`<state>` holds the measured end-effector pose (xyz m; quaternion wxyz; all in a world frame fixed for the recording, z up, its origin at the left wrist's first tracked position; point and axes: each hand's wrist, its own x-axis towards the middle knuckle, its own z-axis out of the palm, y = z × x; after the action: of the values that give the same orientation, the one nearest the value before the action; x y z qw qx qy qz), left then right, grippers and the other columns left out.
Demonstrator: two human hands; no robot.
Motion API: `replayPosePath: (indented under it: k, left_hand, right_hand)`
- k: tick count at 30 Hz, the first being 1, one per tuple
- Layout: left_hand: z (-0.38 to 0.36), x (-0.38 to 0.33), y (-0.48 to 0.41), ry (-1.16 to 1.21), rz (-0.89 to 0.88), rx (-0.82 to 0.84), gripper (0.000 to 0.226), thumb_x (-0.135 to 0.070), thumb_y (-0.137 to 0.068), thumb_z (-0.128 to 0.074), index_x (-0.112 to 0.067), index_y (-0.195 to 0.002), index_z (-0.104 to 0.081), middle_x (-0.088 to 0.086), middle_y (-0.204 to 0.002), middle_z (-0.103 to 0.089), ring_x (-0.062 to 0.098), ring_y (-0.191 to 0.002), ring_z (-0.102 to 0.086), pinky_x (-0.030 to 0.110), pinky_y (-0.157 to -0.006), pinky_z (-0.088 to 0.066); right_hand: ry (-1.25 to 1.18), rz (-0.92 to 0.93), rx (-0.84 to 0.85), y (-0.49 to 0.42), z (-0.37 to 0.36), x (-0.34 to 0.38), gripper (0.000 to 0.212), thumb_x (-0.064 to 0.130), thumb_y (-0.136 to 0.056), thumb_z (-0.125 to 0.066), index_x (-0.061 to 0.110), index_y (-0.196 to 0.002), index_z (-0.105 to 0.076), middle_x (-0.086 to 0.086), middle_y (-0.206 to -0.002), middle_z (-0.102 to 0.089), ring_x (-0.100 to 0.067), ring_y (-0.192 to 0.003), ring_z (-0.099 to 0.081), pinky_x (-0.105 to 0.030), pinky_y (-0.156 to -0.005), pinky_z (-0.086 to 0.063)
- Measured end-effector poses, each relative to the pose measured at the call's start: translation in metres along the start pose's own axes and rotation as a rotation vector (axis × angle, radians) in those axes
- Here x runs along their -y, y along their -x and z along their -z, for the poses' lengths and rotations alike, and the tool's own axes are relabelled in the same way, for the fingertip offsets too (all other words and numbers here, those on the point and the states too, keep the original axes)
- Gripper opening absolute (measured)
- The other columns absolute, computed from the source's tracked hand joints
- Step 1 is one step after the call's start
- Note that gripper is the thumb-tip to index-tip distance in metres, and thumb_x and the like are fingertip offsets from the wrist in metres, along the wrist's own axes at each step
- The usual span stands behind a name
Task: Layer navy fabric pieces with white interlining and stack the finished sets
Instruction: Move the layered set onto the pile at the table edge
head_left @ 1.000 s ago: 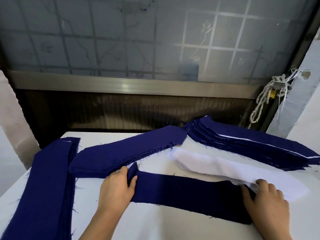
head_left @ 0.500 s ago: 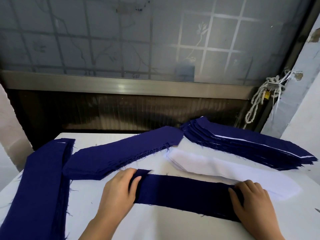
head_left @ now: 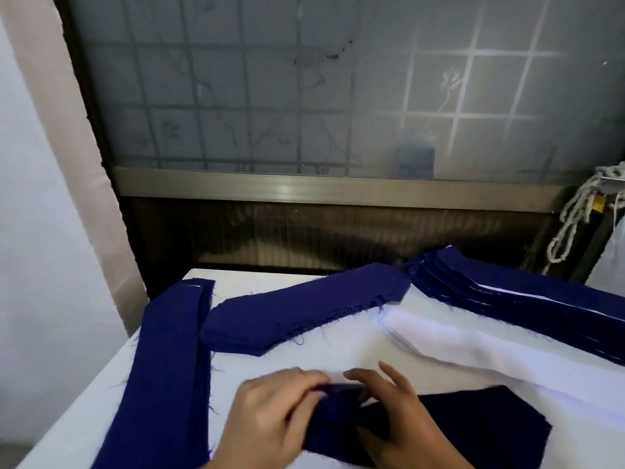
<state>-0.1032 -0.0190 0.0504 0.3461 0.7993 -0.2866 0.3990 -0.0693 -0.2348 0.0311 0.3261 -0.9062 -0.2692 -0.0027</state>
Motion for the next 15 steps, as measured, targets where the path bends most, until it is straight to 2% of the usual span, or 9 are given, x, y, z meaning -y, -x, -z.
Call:
replayPosePath:
  k: [2, 4, 5, 8, 11, 12, 13, 14, 15]
  left_hand:
    - [0.035, 0.015, -0.015, 0.025, 0.19, -0.151, 0.008, -0.025, -0.092, -0.064, -0.03, -0.093, -0.071, -0.021, -0.092, -0.07, -0.002, -0.077, -0.067, 0.01, -0.067, -0.05]
    - [0.063, 0.035, -0.028, 0.067, 0.415, -0.206, 0.009, -0.034, -0.094, -0.064, -0.033, -0.092, -0.072, -0.015, -0.09, -0.073, 0.004, -0.078, -0.069, 0.018, -0.065, -0.053]
    - [0.073, 0.046, -0.033, 0.103, 0.503, -0.19, 0.011, -0.037, -0.092, -0.063, -0.031, -0.092, -0.073, -0.009, -0.089, -0.073, 0.007, -0.079, -0.069, 0.022, -0.066, -0.054]
    - [0.097, 0.072, -0.044, 0.12, 0.593, -0.072, 0.012, -0.034, -0.092, -0.06, -0.033, -0.094, -0.072, -0.005, -0.089, -0.075, 0.009, -0.083, -0.071, 0.019, -0.068, -0.054]
    - [0.108, 0.081, -0.046, 0.15, 0.656, 0.068, 0.016, -0.039, -0.091, -0.059, -0.029, -0.086, -0.07, -0.001, -0.085, -0.075, 0.014, -0.078, -0.072, 0.019, -0.064, -0.055]
    - [0.109, 0.082, -0.046, 0.129, 0.651, 0.101, 0.023, -0.045, -0.088, -0.058, -0.024, -0.083, -0.068, 0.003, -0.079, -0.073, 0.015, -0.073, -0.07, 0.02, -0.06, -0.053]
    - [0.111, 0.082, -0.045, 0.101, 0.63, 0.124, 0.03, -0.049, -0.087, -0.058, -0.021, -0.079, -0.065, 0.005, -0.074, -0.07, 0.015, -0.068, -0.067, 0.02, -0.057, -0.05]
    - [0.111, 0.079, -0.045, 0.092, 0.604, 0.132, 0.033, -0.051, -0.086, -0.058, -0.02, -0.077, -0.062, 0.006, -0.071, -0.067, 0.013, -0.064, -0.064, 0.019, -0.055, -0.047]
    - [0.112, 0.076, -0.046, 0.101, 0.574, 0.133, 0.032, -0.052, -0.087, -0.058, -0.022, -0.077, -0.062, 0.005, -0.071, -0.067, 0.01, -0.064, -0.064, 0.017, -0.055, -0.046]
  right_hand:
    - [-0.077, 0.025, -0.031, -0.01, -0.017, 0.02, 0.047, 0.041, -0.067, -0.065, 0.052, -0.112, -0.055, 0.029, -0.099, -0.057, 0.01, -0.101, -0.051, -0.004, -0.094, -0.033]
    - [-0.054, 0.022, -0.027, -0.013, -0.035, 0.033, 0.01, 0.039, -0.068, -0.067, 0.038, -0.076, -0.073, 0.02, -0.071, -0.064, 0.005, -0.075, -0.058, -0.006, -0.078, -0.042]
    - [-0.034, 0.087, -0.029, -0.016, -0.043, 0.034, 0.009, 0.035, -0.071, -0.065, 0.036, -0.066, -0.072, 0.02, -0.065, -0.063, 0.006, -0.067, -0.057, -0.005, -0.073, -0.041]
    - [0.18, 0.098, 0.026, -0.013, -0.058, 0.053, 0.021, 0.044, -0.08, -0.047, 0.046, -0.079, -0.068, 0.021, -0.076, -0.057, 0.011, -0.072, -0.052, 0.0, -0.074, -0.032]
    - [0.166, 0.096, 0.008, -0.004, -0.079, 0.07, 0.025, 0.066, -0.057, -0.059, 0.043, -0.063, -0.063, 0.025, -0.065, -0.048, 0.014, -0.061, -0.05, -0.004, -0.063, -0.034]
    - [0.131, 0.069, 0.047, -0.005, -0.081, 0.074, 0.034, 0.07, -0.053, -0.061, 0.044, -0.075, -0.064, 0.03, -0.073, -0.051, 0.015, -0.067, -0.051, -0.002, -0.065, -0.034]
    - [0.063, 0.054, -0.028, -0.009, -0.081, 0.079, 0.047, 0.07, -0.058, -0.062, 0.046, -0.099, -0.061, 0.034, -0.092, -0.05, 0.016, -0.081, -0.051, 0.0, -0.073, -0.032]
    - [0.004, 0.018, -0.091, -0.015, -0.083, 0.08, 0.063, 0.068, -0.066, -0.061, 0.047, -0.123, -0.047, 0.036, -0.112, -0.043, 0.015, -0.1, -0.046, -0.001, -0.084, -0.026]
    - [-0.055, -0.037, -0.101, -0.016, -0.089, 0.075, 0.076, 0.066, -0.07, -0.059, 0.046, -0.137, -0.028, 0.036, -0.124, -0.032, 0.012, -0.116, -0.036, -0.005, -0.094, -0.021]
